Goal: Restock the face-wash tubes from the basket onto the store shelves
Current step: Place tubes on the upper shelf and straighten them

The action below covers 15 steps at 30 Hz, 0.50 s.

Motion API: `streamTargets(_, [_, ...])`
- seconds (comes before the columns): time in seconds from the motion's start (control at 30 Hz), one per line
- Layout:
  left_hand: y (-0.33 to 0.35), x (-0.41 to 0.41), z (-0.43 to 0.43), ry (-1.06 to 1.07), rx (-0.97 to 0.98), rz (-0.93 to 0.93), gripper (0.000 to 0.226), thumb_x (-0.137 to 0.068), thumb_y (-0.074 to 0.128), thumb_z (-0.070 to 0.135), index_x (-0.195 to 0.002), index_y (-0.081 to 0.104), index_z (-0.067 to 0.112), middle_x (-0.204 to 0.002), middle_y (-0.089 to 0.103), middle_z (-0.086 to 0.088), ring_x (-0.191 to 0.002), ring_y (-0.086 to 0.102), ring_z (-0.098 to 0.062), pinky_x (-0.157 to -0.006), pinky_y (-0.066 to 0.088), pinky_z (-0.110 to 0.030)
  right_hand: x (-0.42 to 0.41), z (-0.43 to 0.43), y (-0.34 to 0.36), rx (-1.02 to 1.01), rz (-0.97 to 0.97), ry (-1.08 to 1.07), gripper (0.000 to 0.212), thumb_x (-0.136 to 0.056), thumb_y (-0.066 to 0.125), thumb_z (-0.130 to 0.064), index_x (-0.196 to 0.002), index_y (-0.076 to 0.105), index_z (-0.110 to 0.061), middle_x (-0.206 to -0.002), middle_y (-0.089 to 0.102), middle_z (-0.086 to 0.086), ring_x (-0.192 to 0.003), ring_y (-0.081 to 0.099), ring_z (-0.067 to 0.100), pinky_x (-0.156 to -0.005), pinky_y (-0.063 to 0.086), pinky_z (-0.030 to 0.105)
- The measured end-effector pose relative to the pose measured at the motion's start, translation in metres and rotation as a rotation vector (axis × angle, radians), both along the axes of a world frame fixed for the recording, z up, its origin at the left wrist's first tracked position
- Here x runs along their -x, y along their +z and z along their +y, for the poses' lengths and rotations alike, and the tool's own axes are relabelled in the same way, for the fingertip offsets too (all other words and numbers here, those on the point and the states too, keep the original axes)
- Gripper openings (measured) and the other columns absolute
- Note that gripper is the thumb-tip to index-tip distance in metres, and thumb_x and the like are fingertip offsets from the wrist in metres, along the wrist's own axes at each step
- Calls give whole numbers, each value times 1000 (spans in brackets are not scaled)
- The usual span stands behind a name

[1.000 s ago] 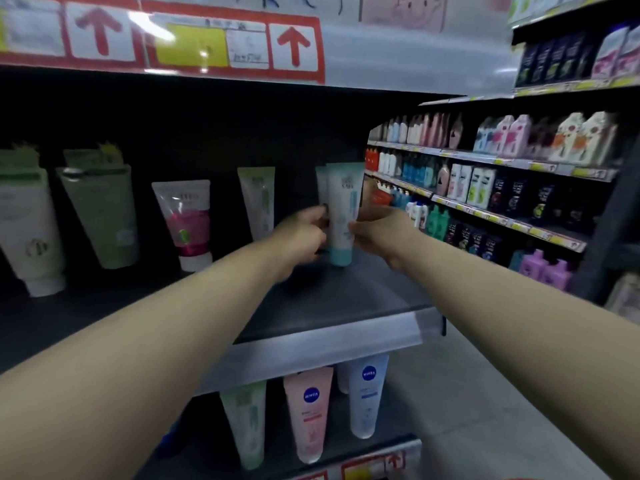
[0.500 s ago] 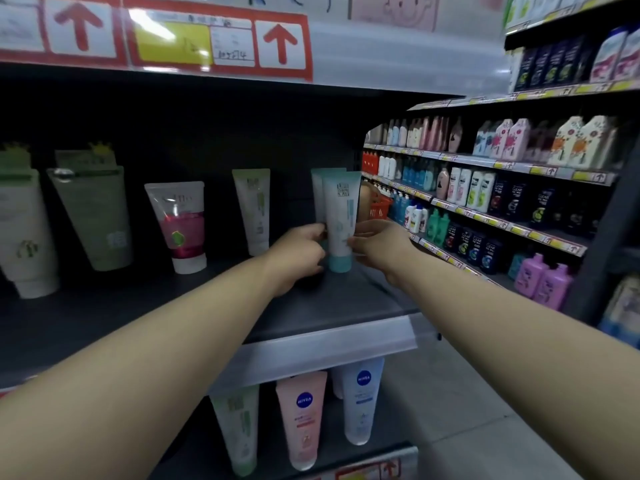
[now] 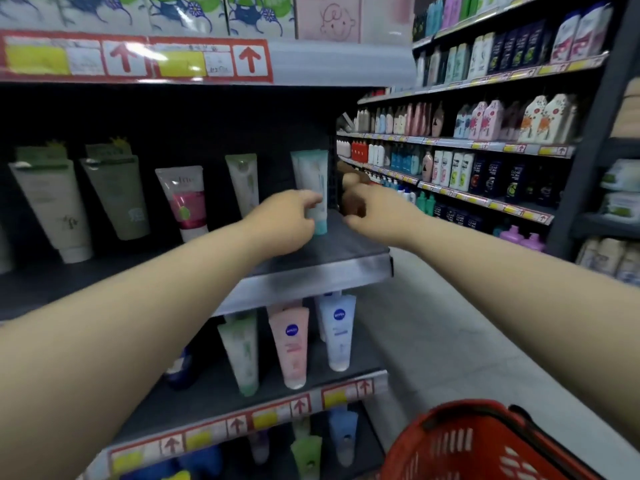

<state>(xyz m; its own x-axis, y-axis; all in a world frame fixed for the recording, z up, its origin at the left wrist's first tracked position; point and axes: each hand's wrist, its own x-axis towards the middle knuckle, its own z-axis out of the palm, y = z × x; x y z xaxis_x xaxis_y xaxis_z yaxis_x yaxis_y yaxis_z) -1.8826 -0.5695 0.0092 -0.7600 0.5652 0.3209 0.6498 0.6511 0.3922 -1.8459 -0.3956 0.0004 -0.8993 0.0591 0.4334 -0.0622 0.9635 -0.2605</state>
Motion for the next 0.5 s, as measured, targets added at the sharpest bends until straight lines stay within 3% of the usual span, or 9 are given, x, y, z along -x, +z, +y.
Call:
streamTargets(0.1, [-8,-40,5,24,139,121,56,-91,45,14,-146,34,19,-149,38,-4,-135,39,-22,-107,35,-32,-35,-2,-7,-122,19,46,52,-87,53,-25,-137,45,-13,-129,55,13,-116,53,29,-90,44,32])
streamTargets(0.23, [-32,-81,21,-8,149,155,42,-85,47,13,-127,50,15,-124,54,-10,-113,54,-28,-91,47,-39,-76,4,-30,-177,1,90,56,-84,50,-28,-139,41,-17,-126,52,12,-116,48,30,-87,43,36])
streamTargets(0.37, [-70,-112,47,23,183,110,48,-87,50,15,-135,42,12,-138,45,-13,-125,46,-31,-100,42,-43,-111,22,-74,-172,-68,78,63,-82,48,-37,-141,39,-16,-133,49,13,-122,45,31,-96,44,45])
streamTargets(0.5, [-126,-134,77,-79,221,64,29,-81,52,19,-109,48,12,-117,53,-14,-108,53,-34,-87,47,-46,-145,47,-137,-131,-160,74,67,-80,44,-43,-140,38,-14,-132,50,13,-122,45,32,-94,46,47])
